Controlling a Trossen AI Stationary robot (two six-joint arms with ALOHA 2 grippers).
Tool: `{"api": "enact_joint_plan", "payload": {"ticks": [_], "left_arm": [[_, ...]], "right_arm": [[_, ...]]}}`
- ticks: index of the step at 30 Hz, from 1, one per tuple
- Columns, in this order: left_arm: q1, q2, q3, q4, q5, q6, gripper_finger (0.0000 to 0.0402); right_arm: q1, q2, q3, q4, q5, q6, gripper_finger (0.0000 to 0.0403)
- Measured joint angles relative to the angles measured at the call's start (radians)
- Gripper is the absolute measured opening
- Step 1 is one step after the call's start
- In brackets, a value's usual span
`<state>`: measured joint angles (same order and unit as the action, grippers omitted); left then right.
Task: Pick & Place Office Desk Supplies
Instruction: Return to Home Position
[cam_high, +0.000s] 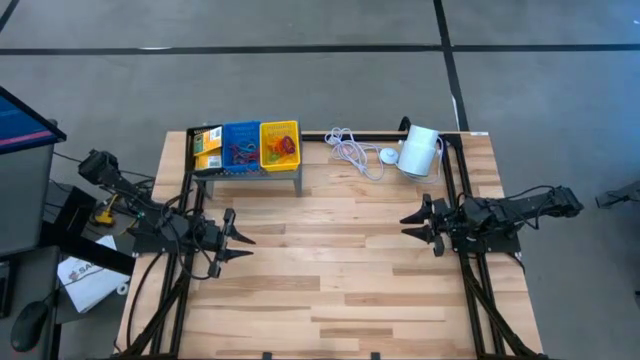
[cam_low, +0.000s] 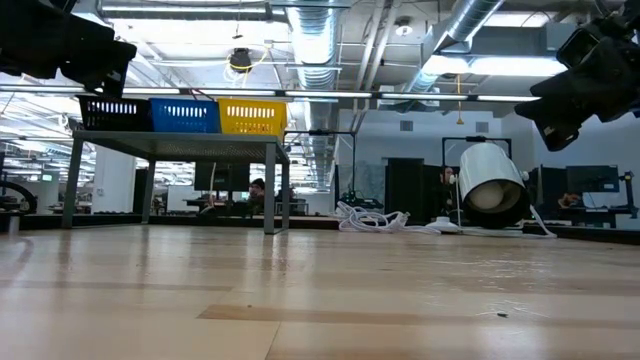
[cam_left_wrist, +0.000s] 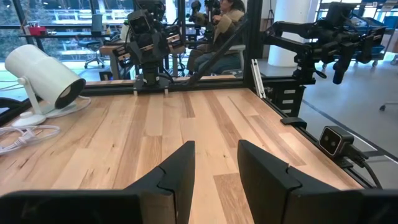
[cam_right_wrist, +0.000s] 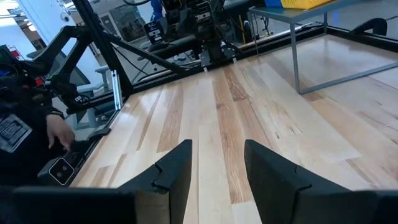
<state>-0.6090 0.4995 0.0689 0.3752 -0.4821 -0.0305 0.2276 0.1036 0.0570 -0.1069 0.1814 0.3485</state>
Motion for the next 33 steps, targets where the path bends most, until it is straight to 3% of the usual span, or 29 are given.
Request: {"api": "enact_joint_plan", "payload": {"ticks": [33], "left_arm": [[0.0, 0.0, 0.0, 0.0, 0.0, 0.0, 0.0123]], "right_arm": [[0.0, 0.0, 0.0, -0.001, 0.0, 0.0, 0.0143]]}}
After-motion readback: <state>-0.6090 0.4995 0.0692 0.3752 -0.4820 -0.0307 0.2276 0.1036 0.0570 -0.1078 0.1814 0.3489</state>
